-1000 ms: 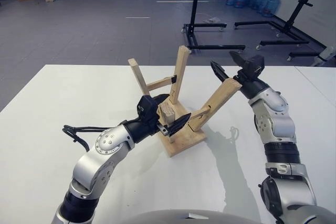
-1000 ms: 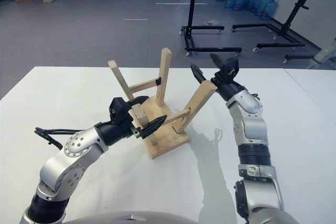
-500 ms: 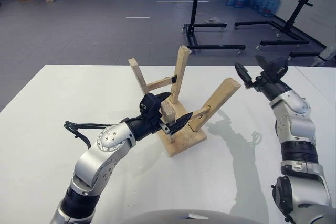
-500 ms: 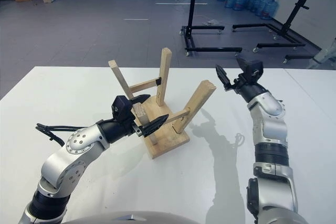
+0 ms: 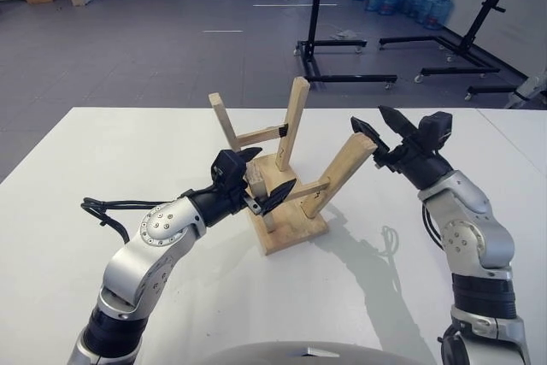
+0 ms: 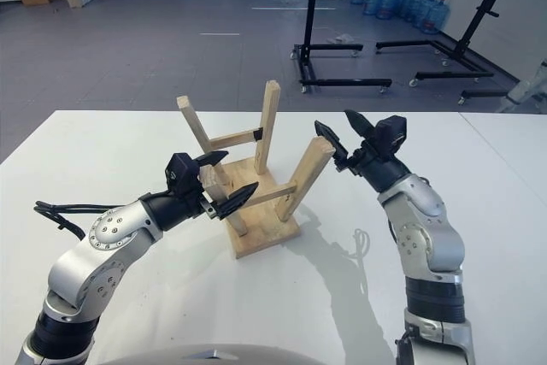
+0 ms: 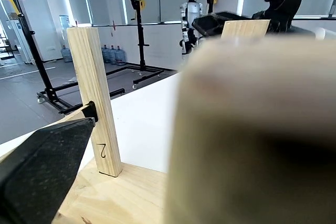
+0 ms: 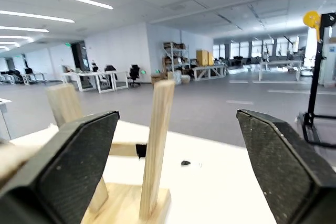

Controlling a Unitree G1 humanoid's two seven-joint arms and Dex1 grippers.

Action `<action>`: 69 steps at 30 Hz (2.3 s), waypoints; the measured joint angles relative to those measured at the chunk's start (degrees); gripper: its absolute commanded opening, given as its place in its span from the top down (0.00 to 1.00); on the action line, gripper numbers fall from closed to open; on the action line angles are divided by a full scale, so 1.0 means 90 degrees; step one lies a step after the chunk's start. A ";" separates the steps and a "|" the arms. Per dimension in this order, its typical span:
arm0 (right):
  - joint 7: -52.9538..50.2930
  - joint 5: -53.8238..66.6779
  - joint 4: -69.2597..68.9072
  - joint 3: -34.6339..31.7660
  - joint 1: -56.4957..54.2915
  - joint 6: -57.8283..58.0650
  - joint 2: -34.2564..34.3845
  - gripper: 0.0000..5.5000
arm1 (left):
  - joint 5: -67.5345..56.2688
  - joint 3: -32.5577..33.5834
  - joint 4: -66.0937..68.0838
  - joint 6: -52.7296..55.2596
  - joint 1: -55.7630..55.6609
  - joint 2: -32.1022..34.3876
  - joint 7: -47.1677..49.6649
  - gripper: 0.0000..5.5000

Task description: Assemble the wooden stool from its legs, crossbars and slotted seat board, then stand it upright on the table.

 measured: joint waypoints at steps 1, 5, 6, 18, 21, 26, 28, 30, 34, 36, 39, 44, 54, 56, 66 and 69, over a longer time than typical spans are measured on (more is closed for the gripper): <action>-0.0029 -0.0009 0.0000 0.0043 0.0041 0.0034 0.0029 0.24 | -0.0005 0.0017 0.0014 -0.0025 0.0005 0.0007 -0.0051 0.11; -0.0065 -0.0061 -0.0007 0.0120 0.0042 0.0057 0.0031 0.24 | -0.0040 0.0066 0.0130 -0.0164 0.0007 0.0044 -0.0188 0.11; -0.0074 -0.0071 -0.0008 0.0136 0.0043 0.0055 0.0032 0.24 | -0.0055 0.0078 0.0195 -0.0229 0.0006 0.0048 -0.0225 0.11; 0.0700 -0.0915 0.0130 0.0992 0.0343 -0.0770 -0.0016 0.24 | -0.0250 0.0878 0.0844 -0.0700 0.0428 0.0609 -0.0609 0.11; 0.0922 -0.0949 0.0125 0.1251 0.0386 -0.0943 0.0103 0.24 | -0.0515 0.1155 0.1086 -0.0711 0.0418 0.0802 -0.0899 0.11; 0.0985 -0.0999 0.0142 0.1217 0.0429 -0.1114 0.0163 0.24 | -0.0510 0.1535 0.1809 -0.0900 0.0124 0.0990 -0.0916 0.11; 0.1031 -0.0997 0.0260 0.1140 0.0381 -0.1147 0.0137 0.24 | -0.0383 0.1549 0.2090 -0.1027 -0.0064 0.1005 -0.0862 0.11; 0.1120 -0.0998 0.0390 0.1110 0.0297 -0.1190 0.0102 0.24 | -0.0265 0.1534 0.2375 -0.1139 -0.0266 0.1007 -0.0867 0.11; 0.1269 -0.0989 0.0390 0.1252 0.0253 -0.1197 0.0185 0.24 | -0.0209 0.1508 0.2722 -0.1254 -0.0545 0.1111 -0.0945 0.11; 0.1280 -0.1053 0.0423 0.1329 0.0246 -0.1281 0.0292 0.24 | -0.0203 0.1478 0.2691 -0.1253 -0.0558 0.1130 -0.1035 0.11; 0.1283 -0.1112 0.0590 0.1295 0.0169 -0.1381 0.0289 0.24 | -0.0273 0.1488 0.2486 -0.1196 -0.0463 0.1177 -0.1219 0.11; 0.1292 -0.1114 0.0759 0.1238 0.0057 -0.1488 0.0293 0.24 | -0.0905 0.1610 0.2320 -0.0892 -0.0113 0.1104 -0.1687 0.11; 0.1548 -0.1039 0.1060 0.1124 -0.0245 -0.1549 0.0288 0.24 | -0.1730 0.2768 0.1250 -0.0720 0.0158 0.1285 -0.1674 0.11; 0.1850 -0.0776 0.1038 0.1169 -0.0361 -0.1386 0.0287 0.24 | -0.1729 0.2807 0.1142 -0.0669 0.0157 0.1366 -0.1607 0.11; 0.3871 -0.0306 0.2480 0.1465 -0.1743 -0.0702 -0.0054 0.24 | -0.1002 0.2503 0.1744 -0.0692 -0.0006 0.1388 -0.1416 0.11; 0.4120 -0.0397 0.2746 0.1631 -0.1945 -0.0779 0.0167 0.24 | -0.1003 0.2571 0.1761 -0.0696 -0.0072 0.1406 -0.1427 0.11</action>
